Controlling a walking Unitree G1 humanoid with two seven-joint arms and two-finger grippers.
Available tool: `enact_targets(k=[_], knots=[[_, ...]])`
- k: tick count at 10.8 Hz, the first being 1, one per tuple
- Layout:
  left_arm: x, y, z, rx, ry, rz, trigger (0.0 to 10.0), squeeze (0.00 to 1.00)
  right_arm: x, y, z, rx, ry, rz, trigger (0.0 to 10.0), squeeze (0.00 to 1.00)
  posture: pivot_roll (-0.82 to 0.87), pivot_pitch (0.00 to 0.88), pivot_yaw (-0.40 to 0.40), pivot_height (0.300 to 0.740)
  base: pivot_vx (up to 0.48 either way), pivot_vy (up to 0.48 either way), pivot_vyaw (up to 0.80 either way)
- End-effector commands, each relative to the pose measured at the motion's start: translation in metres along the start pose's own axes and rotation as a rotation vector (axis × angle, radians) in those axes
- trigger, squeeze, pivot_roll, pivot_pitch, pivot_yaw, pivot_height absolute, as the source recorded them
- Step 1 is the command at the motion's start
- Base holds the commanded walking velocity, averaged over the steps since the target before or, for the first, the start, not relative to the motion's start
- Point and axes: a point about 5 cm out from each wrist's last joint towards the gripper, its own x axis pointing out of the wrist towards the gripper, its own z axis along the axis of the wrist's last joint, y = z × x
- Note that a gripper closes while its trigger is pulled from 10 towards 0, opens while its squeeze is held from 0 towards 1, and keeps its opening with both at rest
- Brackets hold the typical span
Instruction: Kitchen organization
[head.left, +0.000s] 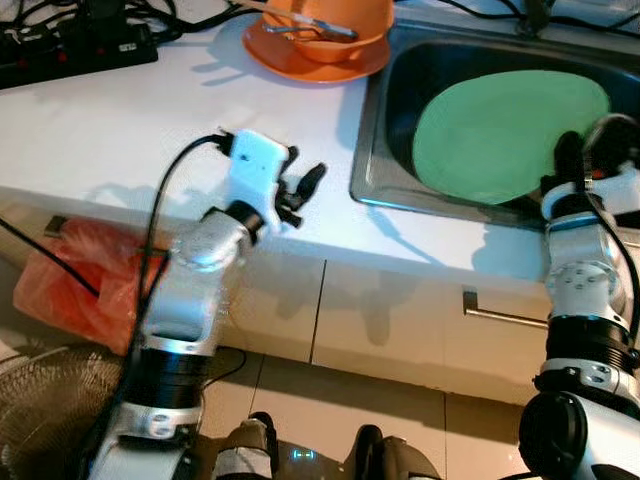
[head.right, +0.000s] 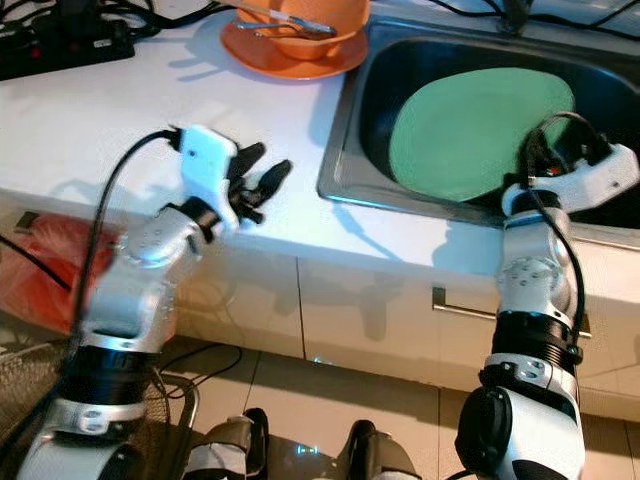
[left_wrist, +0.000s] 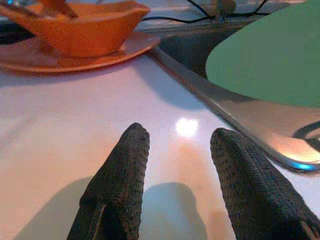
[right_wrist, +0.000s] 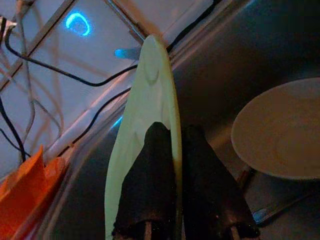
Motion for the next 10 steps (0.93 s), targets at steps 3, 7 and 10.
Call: enact_targets(k=[3,7,10], knots=[[0.001,-0.004,0.018,0.028,0.008,-0.259,10.0,0.0,0.009,0.013,-0.003,-0.082,0.021,0.085,10.0,0.0,0.21,0.215,-0.04,0.74,0.0,0.0,0.0],[0.006,-0.011,0.039,0.122,0.004,-0.367,10.0,0.0,0.019,0.034,-0.014,-0.168,0.067,0.186,10.0,0.0,0.21,0.206,-0.043,0.74,0.0,0.0,0.0],[0.011,-0.02,0.038,0.117,0.011,-0.403,10.0,0.0,0.027,0.041,-0.025,-0.324,0.124,0.23,10.0,0.0,0.21,0.199,-0.045,0.74,0.0,0.0,0.0]])
